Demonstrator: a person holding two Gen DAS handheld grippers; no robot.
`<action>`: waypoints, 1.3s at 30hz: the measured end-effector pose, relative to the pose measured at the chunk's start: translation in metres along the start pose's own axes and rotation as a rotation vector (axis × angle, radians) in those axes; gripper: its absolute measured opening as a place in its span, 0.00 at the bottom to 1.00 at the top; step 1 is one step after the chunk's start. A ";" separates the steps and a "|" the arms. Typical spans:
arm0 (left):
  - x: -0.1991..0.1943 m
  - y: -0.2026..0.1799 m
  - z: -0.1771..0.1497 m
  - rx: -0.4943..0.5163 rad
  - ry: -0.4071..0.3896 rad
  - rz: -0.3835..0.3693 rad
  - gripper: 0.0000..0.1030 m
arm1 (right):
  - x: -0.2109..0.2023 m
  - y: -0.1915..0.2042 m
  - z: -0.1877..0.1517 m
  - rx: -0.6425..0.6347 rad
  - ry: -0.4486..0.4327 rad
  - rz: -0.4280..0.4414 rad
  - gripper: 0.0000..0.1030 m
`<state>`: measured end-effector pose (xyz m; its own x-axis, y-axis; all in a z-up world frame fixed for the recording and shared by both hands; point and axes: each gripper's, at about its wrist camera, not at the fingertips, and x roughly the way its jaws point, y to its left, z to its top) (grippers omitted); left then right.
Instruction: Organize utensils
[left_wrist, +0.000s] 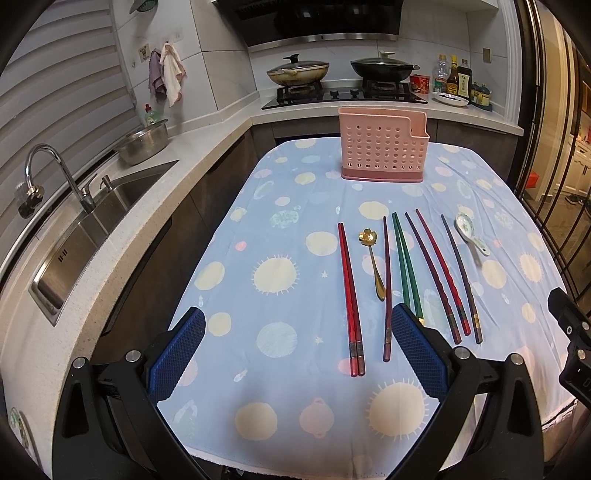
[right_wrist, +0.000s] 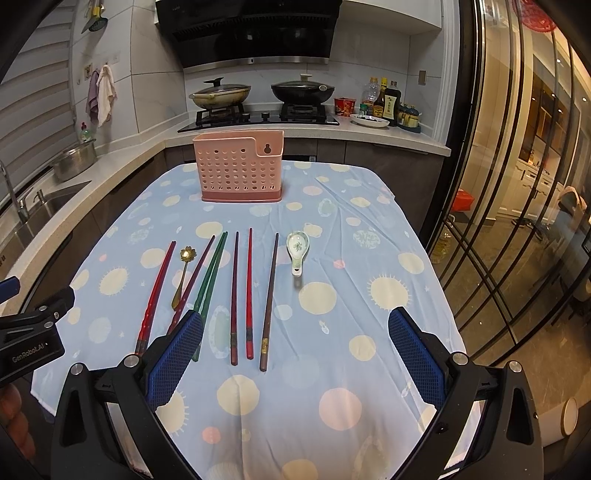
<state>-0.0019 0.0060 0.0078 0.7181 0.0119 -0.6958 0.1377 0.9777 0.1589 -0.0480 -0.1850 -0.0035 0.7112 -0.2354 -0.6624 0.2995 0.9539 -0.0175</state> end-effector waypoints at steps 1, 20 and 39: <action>0.000 -0.001 -0.001 -0.002 0.001 -0.002 0.93 | 0.000 0.000 0.000 0.000 -0.001 0.001 0.93; -0.001 -0.001 -0.001 -0.001 0.000 0.000 0.93 | 0.000 -0.001 -0.001 0.002 -0.001 0.001 0.93; -0.002 0.003 0.004 0.002 -0.003 0.002 0.93 | -0.001 0.001 0.001 0.003 0.000 0.005 0.93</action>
<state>-0.0005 0.0082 0.0122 0.7206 0.0129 -0.6933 0.1381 0.9771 0.1617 -0.0480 -0.1843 -0.0025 0.7124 -0.2309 -0.6627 0.2978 0.9545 -0.0125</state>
